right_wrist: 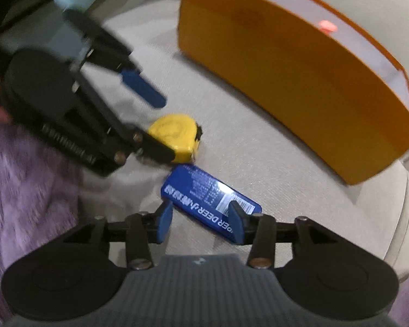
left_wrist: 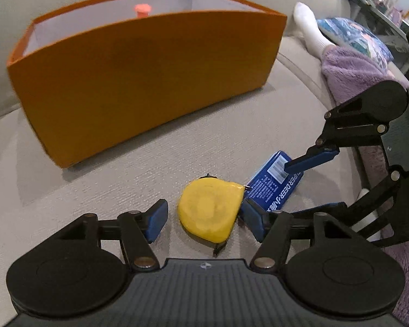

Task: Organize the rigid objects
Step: 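Move both open tools back to the yellow tape measure and blue card pack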

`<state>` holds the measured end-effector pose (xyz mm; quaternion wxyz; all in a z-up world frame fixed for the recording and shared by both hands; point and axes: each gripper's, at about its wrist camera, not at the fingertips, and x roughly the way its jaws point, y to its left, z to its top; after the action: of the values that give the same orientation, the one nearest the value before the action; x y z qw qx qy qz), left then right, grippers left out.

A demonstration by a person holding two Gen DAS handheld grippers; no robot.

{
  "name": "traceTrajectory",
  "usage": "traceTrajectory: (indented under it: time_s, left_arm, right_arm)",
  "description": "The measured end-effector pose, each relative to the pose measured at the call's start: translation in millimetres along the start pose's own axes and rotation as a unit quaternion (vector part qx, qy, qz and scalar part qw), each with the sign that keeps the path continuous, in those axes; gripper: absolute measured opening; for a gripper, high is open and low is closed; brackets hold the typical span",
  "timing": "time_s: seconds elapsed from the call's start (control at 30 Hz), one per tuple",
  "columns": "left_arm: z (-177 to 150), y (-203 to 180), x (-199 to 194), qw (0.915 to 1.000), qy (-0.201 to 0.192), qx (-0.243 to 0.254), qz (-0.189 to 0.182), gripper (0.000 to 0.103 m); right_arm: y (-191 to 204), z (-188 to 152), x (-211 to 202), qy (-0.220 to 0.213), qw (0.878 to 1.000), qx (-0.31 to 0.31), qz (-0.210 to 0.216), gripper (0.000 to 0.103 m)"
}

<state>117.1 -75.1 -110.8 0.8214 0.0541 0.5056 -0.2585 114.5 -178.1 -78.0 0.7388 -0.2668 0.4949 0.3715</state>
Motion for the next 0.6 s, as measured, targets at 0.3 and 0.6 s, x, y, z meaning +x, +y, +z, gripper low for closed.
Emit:
traceTrajectory:
  time_s: [0.3, 0.6]
  left_arm:
    - [-4.2, 5.1, 9.0, 0.9997, -0.005, -0.003, -0.022, 0.062]
    - [-15.9, 13.6, -1.6, 0.9975, -0.007, -0.070, -0.002, 0.062]
  right_arm:
    - [29.7, -7.7, 13.6, 0.002, 0.990, -0.126, -0.061, 0.055]
    - [62.3, -8.8, 28.1, 0.002, 0.968, -0.218, -0.124, 0.053]
